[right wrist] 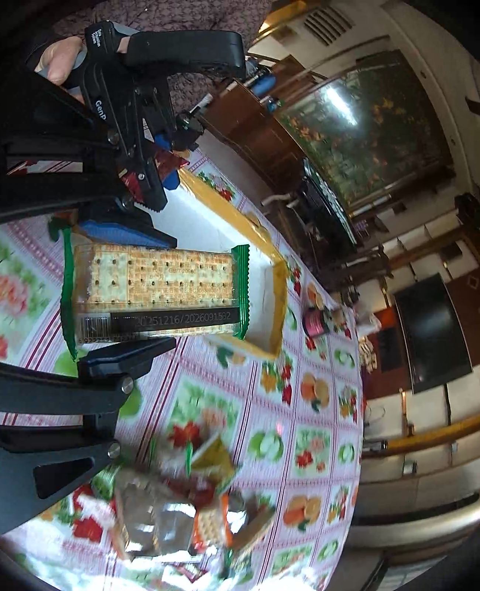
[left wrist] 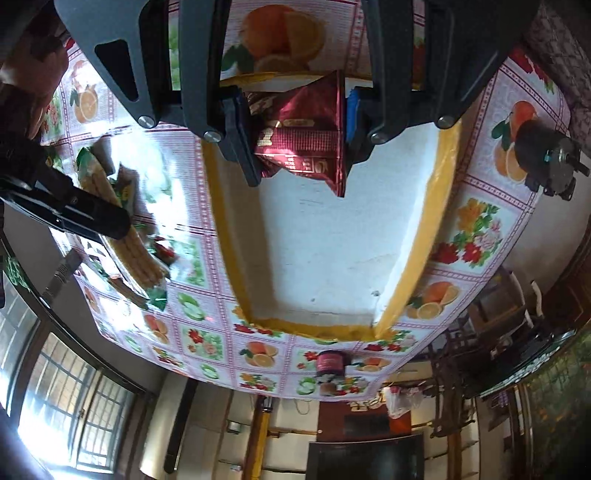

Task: Organize snacks
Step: 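Drop the red packet into the tray with the left tool while the right tool drops the crackers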

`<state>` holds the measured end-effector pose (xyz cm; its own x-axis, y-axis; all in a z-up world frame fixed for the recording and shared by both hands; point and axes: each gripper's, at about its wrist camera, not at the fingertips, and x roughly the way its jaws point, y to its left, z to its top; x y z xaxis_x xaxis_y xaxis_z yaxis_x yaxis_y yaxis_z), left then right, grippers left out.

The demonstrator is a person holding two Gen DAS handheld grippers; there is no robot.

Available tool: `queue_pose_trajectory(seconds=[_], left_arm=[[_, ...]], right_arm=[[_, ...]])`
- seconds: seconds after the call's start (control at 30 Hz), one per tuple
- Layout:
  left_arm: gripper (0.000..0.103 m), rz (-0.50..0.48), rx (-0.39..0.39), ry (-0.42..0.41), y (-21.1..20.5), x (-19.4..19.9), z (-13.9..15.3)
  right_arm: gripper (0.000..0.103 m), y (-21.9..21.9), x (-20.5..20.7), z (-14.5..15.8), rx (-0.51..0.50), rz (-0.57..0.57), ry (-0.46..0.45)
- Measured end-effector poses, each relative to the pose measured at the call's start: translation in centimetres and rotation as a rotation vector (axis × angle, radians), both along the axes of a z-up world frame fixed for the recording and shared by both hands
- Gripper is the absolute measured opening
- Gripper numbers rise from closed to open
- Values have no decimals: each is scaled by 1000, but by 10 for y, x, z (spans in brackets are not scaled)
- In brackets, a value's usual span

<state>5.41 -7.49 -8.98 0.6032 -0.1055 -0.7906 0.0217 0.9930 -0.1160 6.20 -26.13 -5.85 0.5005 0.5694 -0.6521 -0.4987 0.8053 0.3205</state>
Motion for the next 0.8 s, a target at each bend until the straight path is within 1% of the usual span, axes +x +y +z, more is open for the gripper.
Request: queue_pose_trajectory(seconds=[0.17,0.37,0.63,0.73,0.8], left_arm=[[40,29,-2,24,15,6,-11],[40,51,-4,51,27,11,-23],[41,53,-17,85,38,22,-37],[41,49,-20,106,38,27,-45],[43,42,-25,115,37,30,-48]], right_arm=[[46,37,10,-7,4,62,26],[46,69,27,-28,-33,103,70],[46,87,40,-55,-93,121,131],[46,92,42,-60,-124,126,128],[46,93,42,-59,-129,121,121]])
